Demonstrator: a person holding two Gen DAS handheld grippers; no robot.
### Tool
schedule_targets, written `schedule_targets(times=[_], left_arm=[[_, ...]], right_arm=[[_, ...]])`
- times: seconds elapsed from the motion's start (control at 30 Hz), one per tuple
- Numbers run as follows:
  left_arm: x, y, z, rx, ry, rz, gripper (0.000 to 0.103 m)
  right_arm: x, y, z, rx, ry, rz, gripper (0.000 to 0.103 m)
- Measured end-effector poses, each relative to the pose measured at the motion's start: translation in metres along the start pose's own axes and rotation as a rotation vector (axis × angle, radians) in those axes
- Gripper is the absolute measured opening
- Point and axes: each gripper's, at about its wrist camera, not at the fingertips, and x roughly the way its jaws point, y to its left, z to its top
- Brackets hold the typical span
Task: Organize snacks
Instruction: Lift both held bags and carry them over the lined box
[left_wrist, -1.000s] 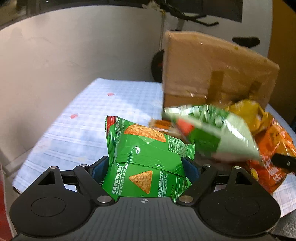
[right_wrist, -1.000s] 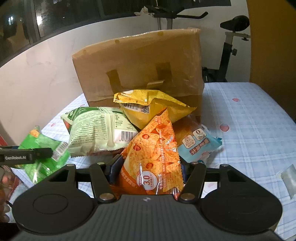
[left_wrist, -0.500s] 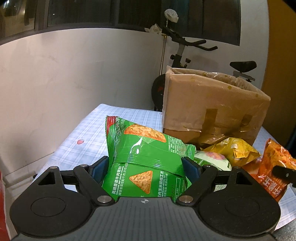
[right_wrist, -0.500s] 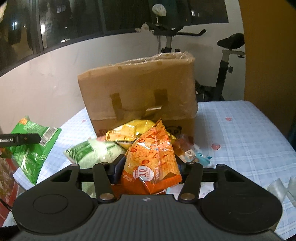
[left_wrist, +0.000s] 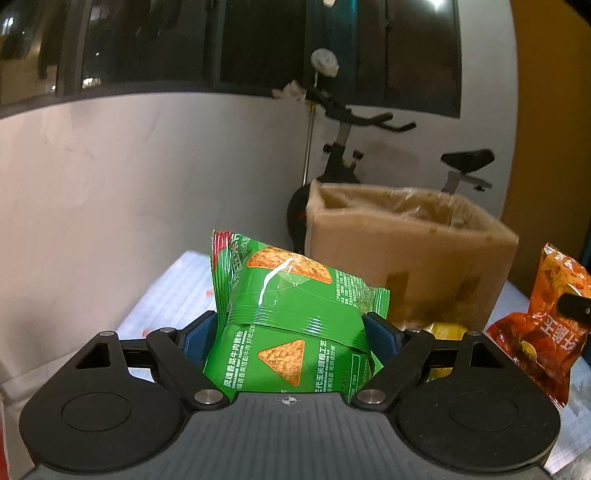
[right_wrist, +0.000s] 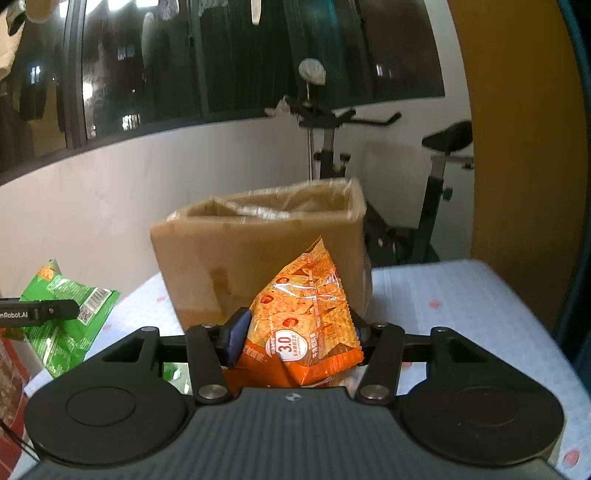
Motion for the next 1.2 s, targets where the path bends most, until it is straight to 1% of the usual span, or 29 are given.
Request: schedule_targets(times=[0.23, 0.4, 0.53, 0.7, 0.77, 0.83, 0.97, 1.1, 1.2], left_arm=[[0.010, -0.022, 0.042, 0.058, -0.088, -0.032, 0.087], [0.032, -0.039, 0.078, 0.071, -0.138, -0.068, 0.087], [0.059, -0.057, 0.105, 0.103, -0.162, -0.063, 0.087], [0.097, -0.074, 0.135, 0.084, -0.162, -0.092, 0.087], [0.115, -0.081, 0.143, 0.083, -0.153, -0.088, 0.087], [0.134, -0.086, 0.148, 0.088, -0.134, -0.085, 0.087], [0.163, -0.097, 0.147, 0.113, -0.115, -0.073, 0.087], [0.185, -0.109, 0.144, 0.155, -0.103, -0.058, 0.088], [0.206, -0.118, 0.140, 0.183, -0.051, -0.076, 0.089]], right_arm=[[0.002, -0.006, 0.046, -0.050, -0.094, -0.002, 0.055], [0.013, -0.009, 0.081, -0.066, -0.173, 0.012, 0.055], [0.034, -0.004, 0.107, -0.109, -0.238, 0.015, 0.055], [0.072, -0.004, 0.132, -0.108, -0.281, 0.019, 0.055], [0.091, -0.006, 0.138, -0.115, -0.297, 0.006, 0.055], [0.111, -0.008, 0.142, -0.110, -0.297, 0.000, 0.055], [0.148, -0.009, 0.141, -0.126, -0.249, -0.027, 0.055], [0.181, -0.011, 0.131, -0.129, -0.167, -0.030, 0.055], [0.201, -0.015, 0.122, -0.113, -0.096, -0.028, 0.055]])
